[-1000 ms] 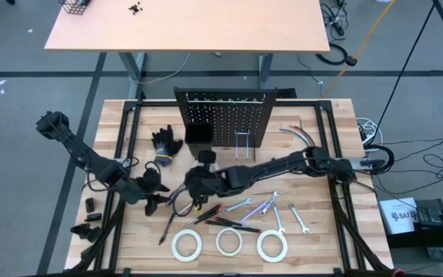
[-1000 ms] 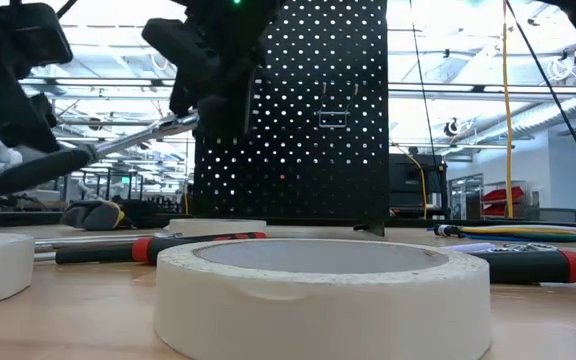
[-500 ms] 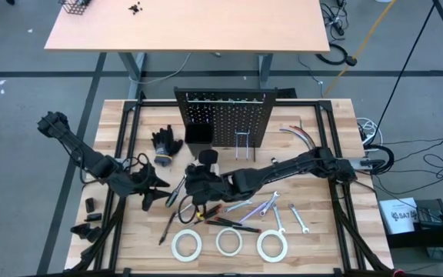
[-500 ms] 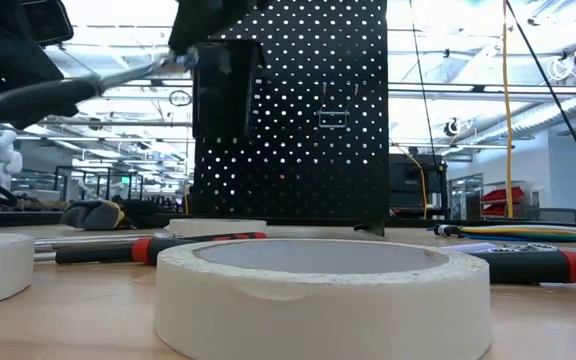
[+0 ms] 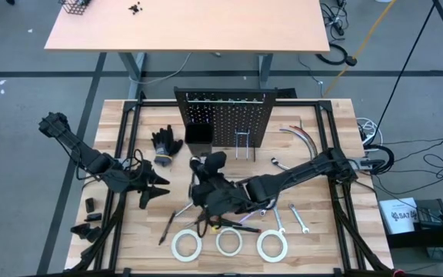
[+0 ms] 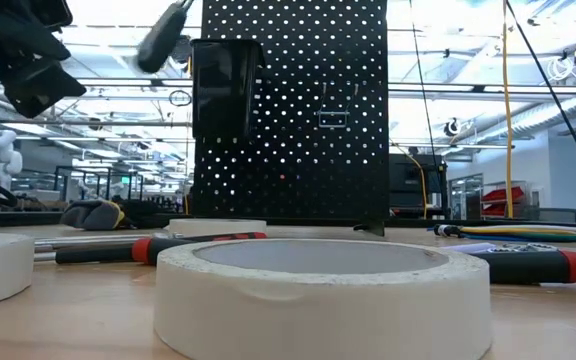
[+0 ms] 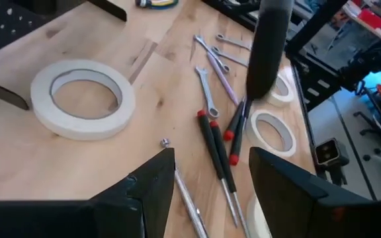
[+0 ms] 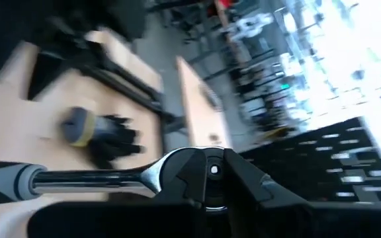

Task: Hang tools onto peg board
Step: Put the gray ratchet wrench into the black bin on the peg board

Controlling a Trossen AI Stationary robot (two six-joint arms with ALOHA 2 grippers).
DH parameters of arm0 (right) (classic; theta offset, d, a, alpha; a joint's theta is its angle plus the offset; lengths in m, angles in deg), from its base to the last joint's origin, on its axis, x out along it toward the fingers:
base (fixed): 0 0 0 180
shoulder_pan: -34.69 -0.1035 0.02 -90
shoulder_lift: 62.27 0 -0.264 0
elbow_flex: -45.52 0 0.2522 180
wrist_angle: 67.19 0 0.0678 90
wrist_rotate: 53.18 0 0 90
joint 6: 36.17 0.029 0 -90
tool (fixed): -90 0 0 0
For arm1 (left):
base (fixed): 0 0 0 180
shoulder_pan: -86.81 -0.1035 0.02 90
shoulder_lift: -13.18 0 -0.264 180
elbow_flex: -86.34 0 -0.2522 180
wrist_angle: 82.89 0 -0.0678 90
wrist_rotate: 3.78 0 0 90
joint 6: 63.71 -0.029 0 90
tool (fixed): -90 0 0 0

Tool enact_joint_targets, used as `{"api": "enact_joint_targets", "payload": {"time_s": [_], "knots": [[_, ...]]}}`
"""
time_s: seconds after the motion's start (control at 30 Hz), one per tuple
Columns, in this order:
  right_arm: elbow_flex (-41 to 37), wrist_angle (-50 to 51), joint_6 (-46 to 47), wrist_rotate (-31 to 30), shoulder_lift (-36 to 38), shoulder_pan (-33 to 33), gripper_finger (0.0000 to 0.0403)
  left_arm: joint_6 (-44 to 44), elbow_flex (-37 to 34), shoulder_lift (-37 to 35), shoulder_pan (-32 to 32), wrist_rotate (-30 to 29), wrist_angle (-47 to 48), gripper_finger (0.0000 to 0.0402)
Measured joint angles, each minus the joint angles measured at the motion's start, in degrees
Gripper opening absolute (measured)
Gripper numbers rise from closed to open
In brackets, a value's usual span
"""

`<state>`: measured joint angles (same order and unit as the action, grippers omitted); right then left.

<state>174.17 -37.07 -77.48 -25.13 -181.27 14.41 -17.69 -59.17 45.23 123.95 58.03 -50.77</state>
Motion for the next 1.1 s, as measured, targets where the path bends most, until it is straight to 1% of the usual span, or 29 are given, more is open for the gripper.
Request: {"api": "enact_joint_targets", "payload": {"time_s": [0.07,0.23,0.4,0.83,0.97,1.1], "knots": [[0.0,-2.99,-5.11,-1.43,0.62,-0.15,0.0022,0.0,0.0,0.01,0.0,-0.83,-0.12,0.0196],[0.02,-7.7,-14.24,-1.99,1.37,0.33,0.0022,0.02,0.0,0.01,0.0,-2.07,-0.32,0.0196],[0.02,-13.79,-24.6,-6.04,1.51,1.94,0.0022,0.09,0.0,0.08,0.0,-2.17,-1.2,0.0196],[0.02,-39.07,-52.79,-5.64,1.57,4.98,0.0022,0.11,0.0,0.08,0.0,-2.56,-1.61,0.0196],[0.02,-46.75,-58.71,-5.28,1.57,5.84,0.0022,0.09,0.0,0.08,0.0,-3.26,-1.58,0.0196],[0.02,-48.08,-59.94,-3.57,1.57,6.92,0.0022,-0.34,0.0,0.08,0.0,-4.13,-1.55,0.0196]]}}
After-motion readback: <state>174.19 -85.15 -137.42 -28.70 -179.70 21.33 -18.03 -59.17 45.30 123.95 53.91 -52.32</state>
